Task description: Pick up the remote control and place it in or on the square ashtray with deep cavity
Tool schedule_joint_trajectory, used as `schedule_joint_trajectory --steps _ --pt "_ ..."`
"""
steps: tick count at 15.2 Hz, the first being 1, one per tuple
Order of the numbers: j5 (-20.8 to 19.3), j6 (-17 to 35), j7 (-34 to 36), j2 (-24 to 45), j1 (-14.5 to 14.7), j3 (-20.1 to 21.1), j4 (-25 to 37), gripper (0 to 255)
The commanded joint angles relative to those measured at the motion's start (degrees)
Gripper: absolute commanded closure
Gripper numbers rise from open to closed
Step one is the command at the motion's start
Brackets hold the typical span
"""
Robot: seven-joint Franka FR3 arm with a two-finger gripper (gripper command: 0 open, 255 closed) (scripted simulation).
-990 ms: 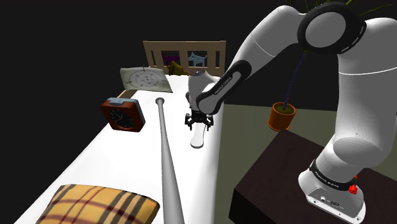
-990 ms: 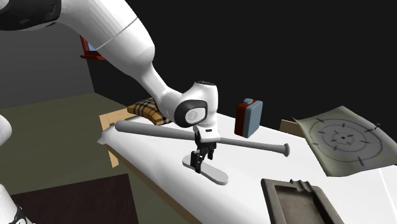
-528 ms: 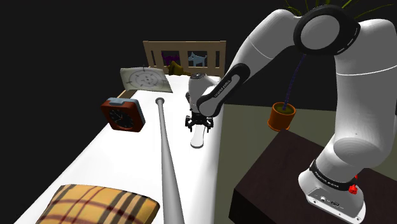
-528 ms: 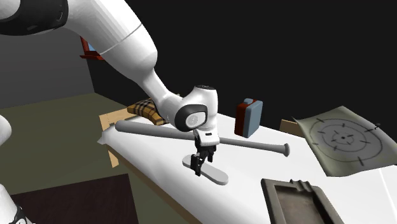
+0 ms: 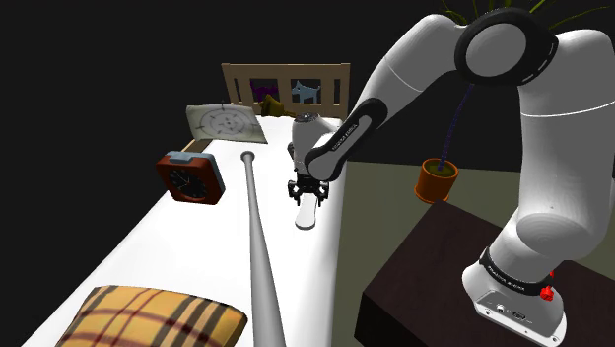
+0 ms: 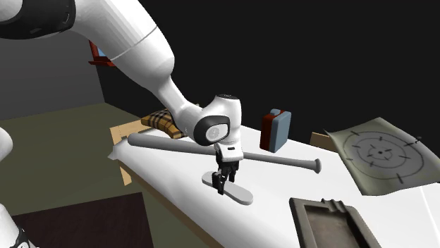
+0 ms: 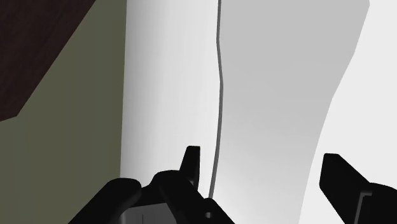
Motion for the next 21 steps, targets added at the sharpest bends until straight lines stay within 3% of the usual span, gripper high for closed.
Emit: schedule_joint_trajectory --steps 1,21 --pt "0.0 0.0 0.0 0.0 0.0 0.0 0.0 255" --pt "5.1 -10.5 -3.3 -10.0 -2.2 3.0 0.9 255"
